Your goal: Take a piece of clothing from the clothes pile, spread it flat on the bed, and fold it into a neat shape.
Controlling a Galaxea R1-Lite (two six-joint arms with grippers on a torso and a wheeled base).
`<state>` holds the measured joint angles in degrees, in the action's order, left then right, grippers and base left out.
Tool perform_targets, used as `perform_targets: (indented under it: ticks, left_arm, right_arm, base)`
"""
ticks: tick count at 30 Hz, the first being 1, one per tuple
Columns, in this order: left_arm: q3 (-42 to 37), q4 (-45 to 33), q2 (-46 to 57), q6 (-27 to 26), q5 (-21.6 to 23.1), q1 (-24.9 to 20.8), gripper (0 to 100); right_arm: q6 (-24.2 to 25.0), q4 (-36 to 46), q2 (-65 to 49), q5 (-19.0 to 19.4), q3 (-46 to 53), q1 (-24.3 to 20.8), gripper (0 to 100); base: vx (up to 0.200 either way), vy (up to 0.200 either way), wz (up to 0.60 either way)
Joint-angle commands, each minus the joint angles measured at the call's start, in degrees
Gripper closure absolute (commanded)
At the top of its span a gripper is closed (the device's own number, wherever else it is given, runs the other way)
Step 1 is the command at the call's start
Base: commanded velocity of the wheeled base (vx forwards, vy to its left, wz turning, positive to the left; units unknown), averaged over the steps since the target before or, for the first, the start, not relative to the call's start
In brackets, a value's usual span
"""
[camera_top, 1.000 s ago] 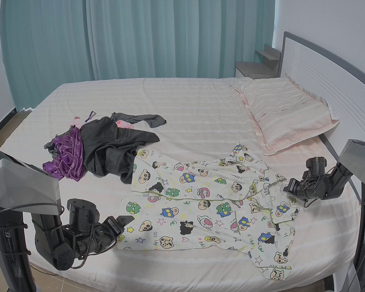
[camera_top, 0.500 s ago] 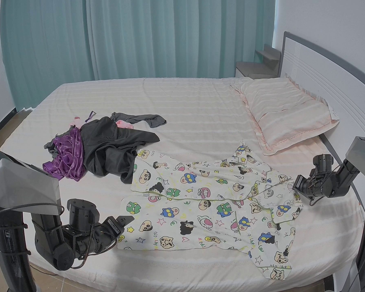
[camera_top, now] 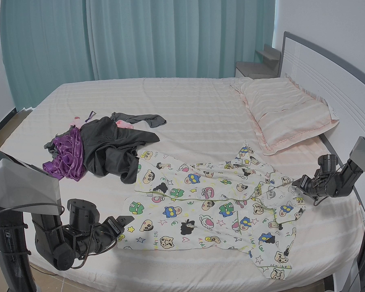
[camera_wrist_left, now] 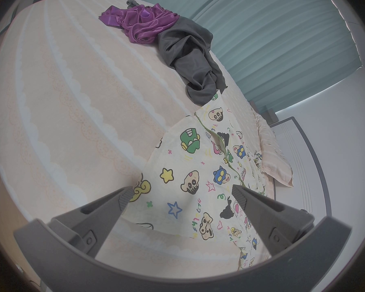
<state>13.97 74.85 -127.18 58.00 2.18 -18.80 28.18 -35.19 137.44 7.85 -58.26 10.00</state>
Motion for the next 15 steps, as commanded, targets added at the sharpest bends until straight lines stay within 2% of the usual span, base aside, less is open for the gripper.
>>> perform_targets:
  ticks: [1, 4, 5, 15]
  left_arm:
    - [0.0, 0.0, -0.2, 0.0, 0.0, 0.0, 0]
    - [0.0, 0.0, -0.2, 0.0, 0.0, 0.0, 0]
    - [0.0, 0.0, -0.2, 0.0, 0.0, 0.0, 0]
    - [0.0, 0.0, -0.2, 0.0, 0.0, 0.0, 0]
  right_arm:
    - [0.1, 0.0, 0.5, 0.1, -0.1, 0.2, 0]
    - [1.3, 0.0, 2.4, 0.2, -0.8, 0.5, 0]
    - [2.0, 0.0, 2.5, 0.3, -0.9, 0.5, 100]
    - [2.8, 0.9, 2.4, 0.2, -1.1, 0.0, 100]
  base:
    - [0.000, 0.000, 0.00]
    - [0.000, 0.000, 0.00]
    - [0.000, 0.000, 0.00]
    - [0.000, 0.000, 0.00]
